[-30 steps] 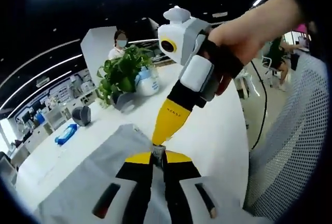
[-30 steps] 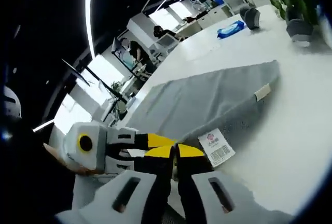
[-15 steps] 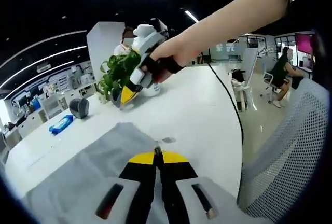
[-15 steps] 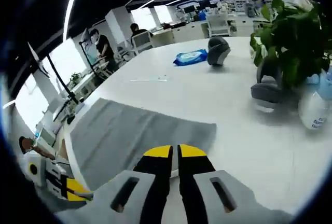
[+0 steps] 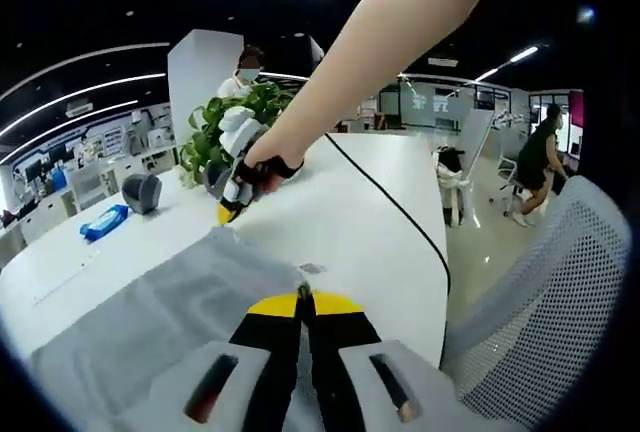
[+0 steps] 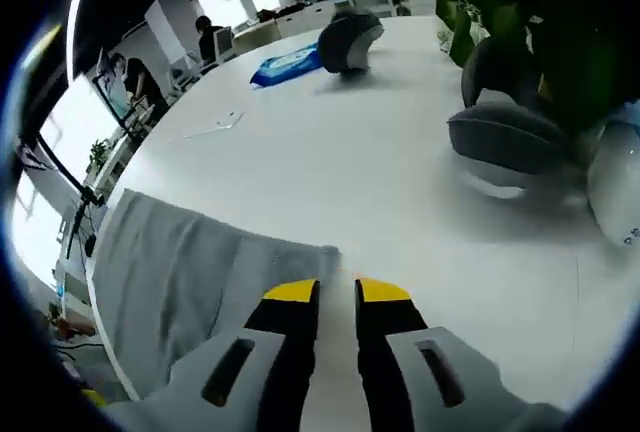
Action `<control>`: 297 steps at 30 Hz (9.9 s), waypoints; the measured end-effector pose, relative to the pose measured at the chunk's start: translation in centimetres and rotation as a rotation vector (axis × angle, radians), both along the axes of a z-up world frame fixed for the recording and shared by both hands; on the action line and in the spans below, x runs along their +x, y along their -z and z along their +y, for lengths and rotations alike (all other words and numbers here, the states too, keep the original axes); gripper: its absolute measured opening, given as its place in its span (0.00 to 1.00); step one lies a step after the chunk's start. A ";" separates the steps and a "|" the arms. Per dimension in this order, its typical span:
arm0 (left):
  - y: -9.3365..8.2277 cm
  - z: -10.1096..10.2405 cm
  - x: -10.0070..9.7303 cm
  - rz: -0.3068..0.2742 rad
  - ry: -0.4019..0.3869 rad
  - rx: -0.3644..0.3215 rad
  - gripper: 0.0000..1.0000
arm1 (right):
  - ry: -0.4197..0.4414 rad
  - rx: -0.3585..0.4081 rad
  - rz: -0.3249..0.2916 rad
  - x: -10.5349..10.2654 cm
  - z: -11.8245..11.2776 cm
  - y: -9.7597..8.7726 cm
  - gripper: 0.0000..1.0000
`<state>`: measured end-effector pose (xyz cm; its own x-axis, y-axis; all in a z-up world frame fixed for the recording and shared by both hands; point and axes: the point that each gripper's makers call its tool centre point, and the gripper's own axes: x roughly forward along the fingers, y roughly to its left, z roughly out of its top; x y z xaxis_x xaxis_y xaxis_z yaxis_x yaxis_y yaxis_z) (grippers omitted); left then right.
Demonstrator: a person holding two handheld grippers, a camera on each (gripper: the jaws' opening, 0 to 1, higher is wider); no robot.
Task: Fold the towel on the table until its edges align and the towel forms a compact rectangular stack.
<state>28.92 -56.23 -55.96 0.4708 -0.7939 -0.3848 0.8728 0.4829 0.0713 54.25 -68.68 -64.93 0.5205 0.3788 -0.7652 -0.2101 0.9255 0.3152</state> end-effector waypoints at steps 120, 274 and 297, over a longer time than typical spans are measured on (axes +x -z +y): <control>-16.5 23.5 -4.0 -0.205 -0.268 -0.177 0.02 | -0.411 0.271 -0.415 -1.6 30.2 -25.7 0.00; -4.1 21.4 -1.4 0.014 -0.067 0.119 0.12 | -0.470 0.068 -0.255 -9.6 26.9 -11.3 0.03; 5.6 12.2 -1.1 0.207 0.176 0.296 0.14 | -0.677 -0.184 -0.151 -5.6 25.0 -2.0 0.00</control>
<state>27.81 -44.03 -61.57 0.2255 -0.6965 -0.6812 0.9509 0.3095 -0.0016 48.68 -43.72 -62.88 0.3218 0.5280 -0.7859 -0.7861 0.6116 0.0890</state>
